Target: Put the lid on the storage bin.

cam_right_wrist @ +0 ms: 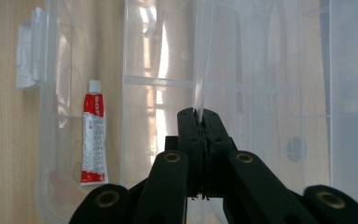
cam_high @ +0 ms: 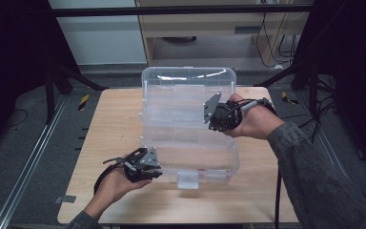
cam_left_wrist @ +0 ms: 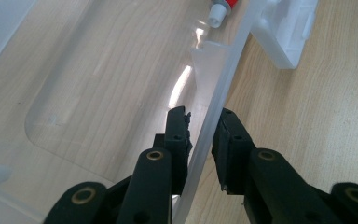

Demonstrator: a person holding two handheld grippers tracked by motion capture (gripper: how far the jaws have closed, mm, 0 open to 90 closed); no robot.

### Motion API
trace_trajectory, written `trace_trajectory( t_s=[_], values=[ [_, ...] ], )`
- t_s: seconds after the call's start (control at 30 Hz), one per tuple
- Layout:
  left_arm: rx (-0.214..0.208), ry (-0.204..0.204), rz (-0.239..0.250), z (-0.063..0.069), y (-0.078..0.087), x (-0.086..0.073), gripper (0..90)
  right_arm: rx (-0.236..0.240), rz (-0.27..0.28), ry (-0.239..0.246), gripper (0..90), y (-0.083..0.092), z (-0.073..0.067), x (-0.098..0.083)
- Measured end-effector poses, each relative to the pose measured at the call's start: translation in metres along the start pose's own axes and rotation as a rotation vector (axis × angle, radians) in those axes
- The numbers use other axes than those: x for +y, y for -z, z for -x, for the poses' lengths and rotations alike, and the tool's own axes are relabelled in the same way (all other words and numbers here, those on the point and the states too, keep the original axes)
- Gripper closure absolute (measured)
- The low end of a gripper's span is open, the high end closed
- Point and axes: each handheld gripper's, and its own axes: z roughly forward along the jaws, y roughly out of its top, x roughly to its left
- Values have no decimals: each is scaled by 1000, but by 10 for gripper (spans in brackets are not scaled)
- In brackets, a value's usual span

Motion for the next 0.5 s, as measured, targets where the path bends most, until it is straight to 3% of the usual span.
trace_trajectory(
  t_s=[0.5],
  values=[
    [6, 25, 1, 3, 0, -1, 755, 6, 13, 9, 879, 1, -21, -5]
  ],
)
